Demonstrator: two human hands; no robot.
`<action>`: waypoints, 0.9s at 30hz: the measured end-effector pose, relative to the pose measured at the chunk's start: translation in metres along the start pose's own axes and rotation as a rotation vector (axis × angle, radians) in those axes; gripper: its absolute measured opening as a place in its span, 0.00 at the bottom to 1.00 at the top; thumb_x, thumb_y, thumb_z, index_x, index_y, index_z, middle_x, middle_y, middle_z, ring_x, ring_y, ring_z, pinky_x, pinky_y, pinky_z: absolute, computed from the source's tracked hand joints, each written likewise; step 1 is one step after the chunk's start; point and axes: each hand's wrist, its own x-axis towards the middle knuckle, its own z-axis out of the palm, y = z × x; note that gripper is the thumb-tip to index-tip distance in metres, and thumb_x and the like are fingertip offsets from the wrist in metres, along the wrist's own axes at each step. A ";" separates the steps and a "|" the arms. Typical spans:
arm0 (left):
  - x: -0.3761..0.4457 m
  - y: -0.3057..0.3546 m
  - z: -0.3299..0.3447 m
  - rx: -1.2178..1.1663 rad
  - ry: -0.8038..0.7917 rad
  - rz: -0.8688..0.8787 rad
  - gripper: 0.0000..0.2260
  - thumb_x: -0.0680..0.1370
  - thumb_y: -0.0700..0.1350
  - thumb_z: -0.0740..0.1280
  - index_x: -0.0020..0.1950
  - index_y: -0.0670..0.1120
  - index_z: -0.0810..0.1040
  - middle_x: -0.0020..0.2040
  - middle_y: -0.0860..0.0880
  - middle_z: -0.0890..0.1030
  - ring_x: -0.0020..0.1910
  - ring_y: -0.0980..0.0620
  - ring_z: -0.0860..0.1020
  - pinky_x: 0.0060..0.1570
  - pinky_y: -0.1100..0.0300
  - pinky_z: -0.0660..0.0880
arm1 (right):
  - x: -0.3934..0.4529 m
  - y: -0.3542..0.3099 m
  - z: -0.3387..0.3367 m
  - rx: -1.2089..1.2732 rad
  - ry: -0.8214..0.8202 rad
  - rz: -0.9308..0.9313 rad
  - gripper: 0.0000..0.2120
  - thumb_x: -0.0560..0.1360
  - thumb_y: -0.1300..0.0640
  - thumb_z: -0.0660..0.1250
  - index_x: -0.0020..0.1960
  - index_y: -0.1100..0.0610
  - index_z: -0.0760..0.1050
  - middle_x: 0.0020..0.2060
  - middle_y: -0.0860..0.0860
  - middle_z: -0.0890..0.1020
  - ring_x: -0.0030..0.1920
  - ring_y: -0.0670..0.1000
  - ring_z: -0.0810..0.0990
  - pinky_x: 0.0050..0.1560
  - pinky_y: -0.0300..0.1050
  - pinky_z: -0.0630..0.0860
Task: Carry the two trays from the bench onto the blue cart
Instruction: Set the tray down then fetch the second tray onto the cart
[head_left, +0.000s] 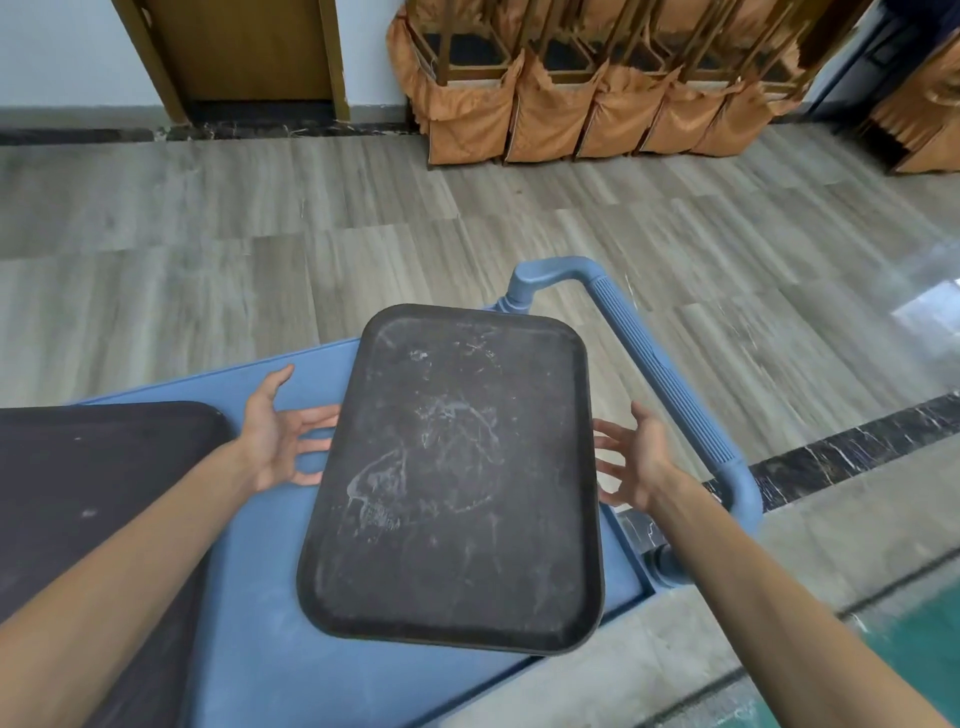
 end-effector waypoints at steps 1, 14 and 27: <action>0.001 0.000 -0.001 -0.006 0.000 0.001 0.43 0.67 0.75 0.56 0.64 0.43 0.81 0.65 0.47 0.81 0.60 0.45 0.78 0.51 0.41 0.73 | 0.001 0.000 -0.001 0.002 -0.004 0.002 0.33 0.79 0.33 0.47 0.60 0.52 0.82 0.51 0.52 0.80 0.53 0.55 0.76 0.44 0.52 0.70; -0.026 -0.016 0.000 -0.160 -0.028 0.111 0.40 0.68 0.77 0.54 0.67 0.53 0.81 0.68 0.49 0.80 0.67 0.44 0.76 0.65 0.42 0.69 | -0.016 -0.002 -0.015 0.001 -0.023 -0.094 0.24 0.82 0.40 0.52 0.61 0.51 0.81 0.60 0.51 0.81 0.57 0.54 0.79 0.55 0.58 0.75; -0.134 -0.079 -0.044 -0.310 0.027 0.288 0.41 0.65 0.78 0.57 0.68 0.56 0.79 0.71 0.51 0.78 0.73 0.45 0.71 0.71 0.37 0.63 | -0.061 0.003 0.046 -0.159 -0.366 -0.215 0.24 0.80 0.36 0.55 0.64 0.48 0.81 0.62 0.47 0.83 0.63 0.52 0.79 0.59 0.62 0.76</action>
